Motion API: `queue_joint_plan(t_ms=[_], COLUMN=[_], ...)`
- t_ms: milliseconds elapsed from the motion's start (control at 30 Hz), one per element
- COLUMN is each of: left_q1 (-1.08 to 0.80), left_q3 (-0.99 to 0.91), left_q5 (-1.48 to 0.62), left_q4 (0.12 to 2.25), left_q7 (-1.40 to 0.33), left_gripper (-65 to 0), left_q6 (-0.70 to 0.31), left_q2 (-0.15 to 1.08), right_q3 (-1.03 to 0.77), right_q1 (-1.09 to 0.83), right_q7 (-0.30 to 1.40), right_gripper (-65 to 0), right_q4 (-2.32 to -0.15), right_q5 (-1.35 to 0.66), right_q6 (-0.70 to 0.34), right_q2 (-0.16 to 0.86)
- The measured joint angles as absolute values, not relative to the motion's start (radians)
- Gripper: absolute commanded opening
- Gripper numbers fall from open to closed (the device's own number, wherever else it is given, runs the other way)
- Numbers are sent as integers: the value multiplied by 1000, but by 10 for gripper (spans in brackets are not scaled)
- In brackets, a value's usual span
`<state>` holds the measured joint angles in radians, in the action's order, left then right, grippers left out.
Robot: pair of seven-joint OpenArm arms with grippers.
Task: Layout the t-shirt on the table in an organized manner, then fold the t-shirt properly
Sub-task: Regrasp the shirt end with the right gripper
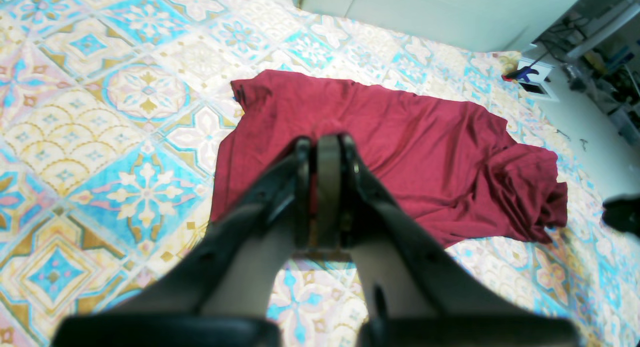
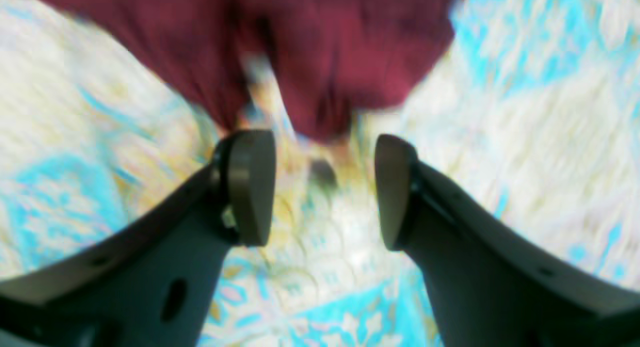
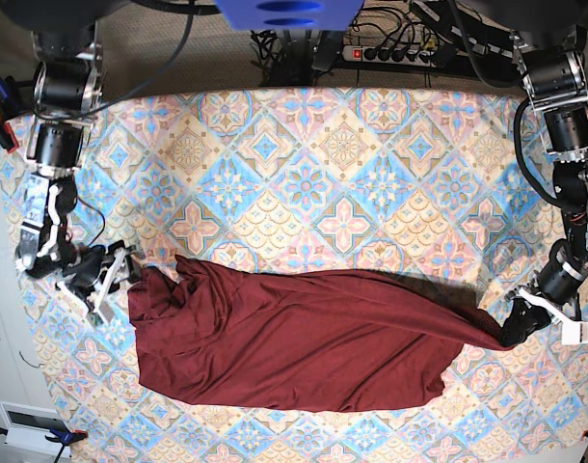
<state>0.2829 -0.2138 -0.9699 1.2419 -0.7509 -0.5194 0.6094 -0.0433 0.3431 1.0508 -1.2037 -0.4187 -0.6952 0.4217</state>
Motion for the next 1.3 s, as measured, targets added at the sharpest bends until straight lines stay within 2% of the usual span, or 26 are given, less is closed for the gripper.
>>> queue_joint_plan(t_ms=[200,400,500,633,767,967,1100,1300], left_q1=[285,284,285,283,273,271,271,271], left_q3=[-214,-214,-213,-213,-213,-213,-213,-213], left_q5=[-973,-974,-974,-975,-977,-977,-973,-973], left_q4=[1242,1242,1242,1242,1243,1243,1243,1243], left_q7=[-751,-751,-751,-751,-751,-751,-751,-751], left_gripper=[-650,-650,-650,-650,-650,-650,-650,-650], left_q6=[-521,-522,-521,-519,-520,-520,-520,-520], left_q2=[608,610,606,609,609,608,607,606], right_q3=[4,-2,-9,-2,-3,-7,-9,-9], right_q1=[322,331,332,379,425,392,416,406], right_q7=[939,852,785,770,713,786,770,777], right_gripper=[-343,-343,-345,-346,-347,-347,-347,-347], right_q4=[-1175,-1039,-981,-941,-902,-947,-1041,-1045], right_q5=[-352,-318,-319,-319,-323,-311,-322,-317], right_q6=[-705,-695,-689,-696,-693,-696,-695,-696], right_q2=[350,361,335,300,316,311,321,318])
